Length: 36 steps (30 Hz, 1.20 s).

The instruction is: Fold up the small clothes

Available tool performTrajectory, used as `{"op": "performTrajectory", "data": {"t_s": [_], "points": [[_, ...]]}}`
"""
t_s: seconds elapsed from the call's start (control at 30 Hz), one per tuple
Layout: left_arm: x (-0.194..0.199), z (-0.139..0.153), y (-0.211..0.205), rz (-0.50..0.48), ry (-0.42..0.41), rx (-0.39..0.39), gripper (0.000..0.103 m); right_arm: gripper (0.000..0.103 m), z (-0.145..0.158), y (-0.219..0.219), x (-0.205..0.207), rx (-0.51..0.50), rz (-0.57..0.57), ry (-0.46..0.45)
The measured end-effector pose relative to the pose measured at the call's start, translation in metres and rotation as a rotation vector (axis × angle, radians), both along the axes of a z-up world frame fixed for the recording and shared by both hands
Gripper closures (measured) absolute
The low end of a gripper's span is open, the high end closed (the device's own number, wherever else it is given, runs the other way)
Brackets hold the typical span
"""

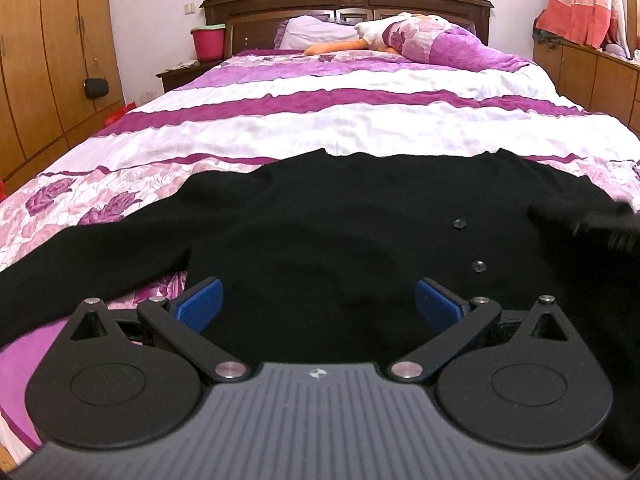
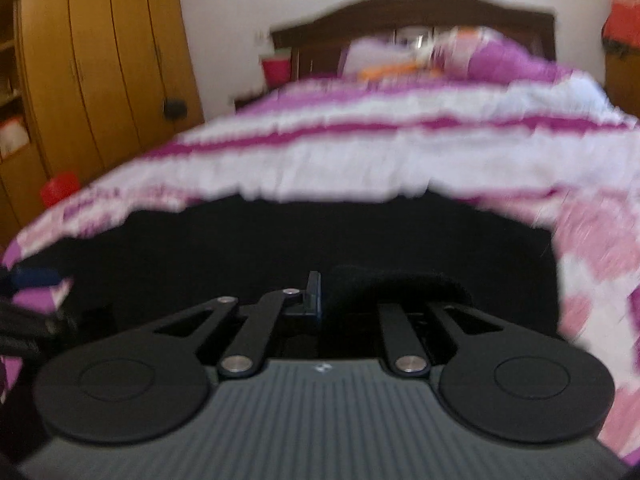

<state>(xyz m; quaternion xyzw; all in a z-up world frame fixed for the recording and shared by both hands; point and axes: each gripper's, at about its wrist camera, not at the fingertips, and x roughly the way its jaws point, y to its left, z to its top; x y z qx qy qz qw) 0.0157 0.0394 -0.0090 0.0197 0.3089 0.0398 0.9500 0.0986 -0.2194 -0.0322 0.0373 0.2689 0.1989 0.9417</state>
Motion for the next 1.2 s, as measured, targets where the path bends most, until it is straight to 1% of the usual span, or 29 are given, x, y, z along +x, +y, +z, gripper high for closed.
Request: {"op": "performTrajectory", "data": {"t_s": [0.03,0.07,0.1,0.13,0.17,0.2,0.33,0.43,0.57,0.7,0.77,0.87,0.97,1.03,1.1,1.2], "points": [[0.0,0.0,0.001,0.0,0.002,-0.003,0.0,0.09,-0.006,0.004,-0.001,-0.015,0.01,0.034],[0.0,-0.001,0.0,-0.002,0.002,-0.006,0.0,0.082,-0.01,0.006,-0.006,-0.026,0.016,0.054],[0.0,0.0,0.0,-0.007,0.001,-0.009,0.0,0.076,-0.014,0.01,-0.015,-0.032,0.022,0.061],[-0.001,0.0,-0.001,-0.012,-0.001,-0.01,0.0,0.064,-0.014,0.012,-0.023,-0.033,0.027,0.065],[-0.001,0.0,-0.003,-0.015,-0.002,-0.009,0.0,0.056,-0.014,0.012,-0.03,-0.031,0.028,0.067],[-0.001,0.001,-0.005,-0.02,-0.003,-0.009,0.0,0.054,-0.014,0.012,-0.038,-0.028,0.027,0.071],[-0.004,0.003,-0.016,-0.049,-0.01,-0.003,0.0,0.053,-0.008,0.003,-0.069,-0.003,0.03,0.093],[-0.006,0.007,-0.027,-0.079,-0.015,0.0,0.0,0.053,-0.001,-0.016,-0.087,0.056,0.008,0.114],[-0.008,0.013,-0.047,-0.136,-0.015,-0.011,0.0,0.053,0.007,-0.046,-0.105,0.115,-0.08,0.102],[-0.011,0.018,-0.077,-0.222,-0.011,-0.016,0.0,0.053,0.01,-0.072,-0.12,0.091,-0.19,0.063],[-0.008,0.02,-0.092,-0.273,0.006,-0.037,0.0,0.052,0.007,-0.087,-0.126,0.085,-0.231,0.057],[0.0,0.024,-0.117,-0.318,0.034,-0.072,0.0,0.053,-0.002,-0.106,-0.127,0.111,-0.244,0.075],[0.006,0.025,-0.142,-0.359,0.039,-0.096,0.0,0.052,-0.011,-0.123,-0.131,0.124,-0.305,0.068],[0.006,0.022,-0.16,-0.389,0.036,-0.088,0.0,0.05,-0.017,-0.138,-0.128,0.187,-0.345,0.074],[0.007,0.016,-0.175,-0.409,0.032,-0.068,0.0,0.05,-0.022,-0.153,-0.119,0.262,-0.357,0.09],[0.005,0.008,-0.196,-0.438,0.038,-0.054,0.0,0.05,-0.023,-0.165,-0.107,0.324,-0.38,0.071]]}}
